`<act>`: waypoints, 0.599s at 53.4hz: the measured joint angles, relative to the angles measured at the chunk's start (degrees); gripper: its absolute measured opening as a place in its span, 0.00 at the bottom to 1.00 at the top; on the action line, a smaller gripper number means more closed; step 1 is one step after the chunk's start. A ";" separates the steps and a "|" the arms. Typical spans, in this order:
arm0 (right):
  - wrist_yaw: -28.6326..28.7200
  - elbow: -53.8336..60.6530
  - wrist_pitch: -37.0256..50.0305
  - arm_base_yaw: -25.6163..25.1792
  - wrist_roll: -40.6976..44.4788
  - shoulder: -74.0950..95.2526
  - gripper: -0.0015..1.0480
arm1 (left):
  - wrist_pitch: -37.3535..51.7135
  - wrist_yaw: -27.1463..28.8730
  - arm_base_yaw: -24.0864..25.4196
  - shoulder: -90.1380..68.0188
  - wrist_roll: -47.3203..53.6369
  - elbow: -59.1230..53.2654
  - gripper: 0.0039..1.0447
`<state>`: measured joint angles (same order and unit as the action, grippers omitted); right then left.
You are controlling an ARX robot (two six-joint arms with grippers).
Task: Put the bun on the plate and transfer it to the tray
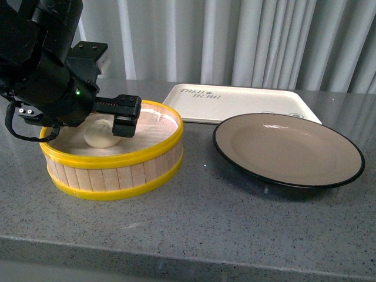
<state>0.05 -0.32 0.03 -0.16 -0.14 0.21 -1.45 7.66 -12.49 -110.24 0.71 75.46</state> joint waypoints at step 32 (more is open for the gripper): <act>0.00 0.00 0.00 0.00 0.00 0.00 0.92 | -1.01 -1.64 -0.66 1.38 -0.96 0.07 0.07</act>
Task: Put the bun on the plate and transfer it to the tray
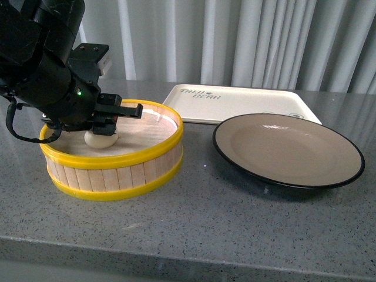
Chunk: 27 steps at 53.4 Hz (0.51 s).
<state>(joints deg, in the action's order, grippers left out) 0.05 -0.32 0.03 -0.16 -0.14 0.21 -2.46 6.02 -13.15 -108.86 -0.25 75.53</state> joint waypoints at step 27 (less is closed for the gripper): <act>0.00 0.00 0.00 0.00 0.00 0.00 0.92 | -0.42 -0.72 -7.08 8.31 3.69 3.74 0.04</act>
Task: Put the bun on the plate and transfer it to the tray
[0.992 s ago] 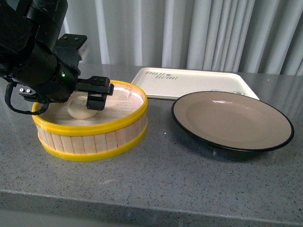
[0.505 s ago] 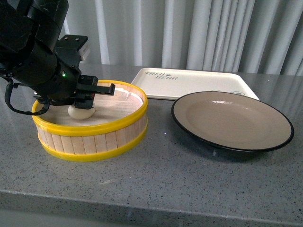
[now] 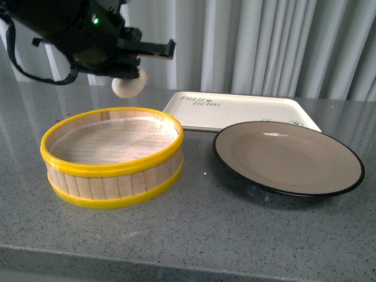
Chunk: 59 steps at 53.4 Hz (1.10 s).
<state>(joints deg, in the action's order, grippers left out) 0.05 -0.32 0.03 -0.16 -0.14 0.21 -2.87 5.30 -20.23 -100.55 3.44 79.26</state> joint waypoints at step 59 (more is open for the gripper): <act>0.00 0.00 0.00 0.00 0.00 0.00 0.92 | -12.11 2.12 -22.84 -27.61 7.04 31.08 0.04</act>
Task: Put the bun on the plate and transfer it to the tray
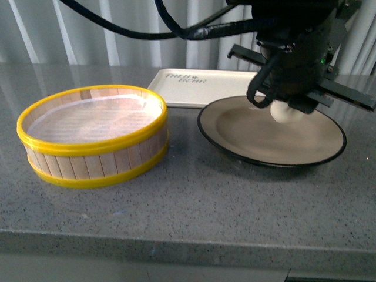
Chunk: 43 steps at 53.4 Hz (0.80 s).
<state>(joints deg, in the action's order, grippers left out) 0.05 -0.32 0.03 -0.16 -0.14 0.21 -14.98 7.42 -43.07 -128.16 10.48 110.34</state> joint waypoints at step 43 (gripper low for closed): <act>-0.02 0.00 0.00 0.00 0.00 0.00 0.92 | -3.76 1.22 0.92 -4.17 0.04 6.08 0.45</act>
<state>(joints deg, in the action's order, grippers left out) 0.03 -0.32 0.03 -0.16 -0.14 0.21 -18.74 8.64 -42.15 -132.33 10.52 116.42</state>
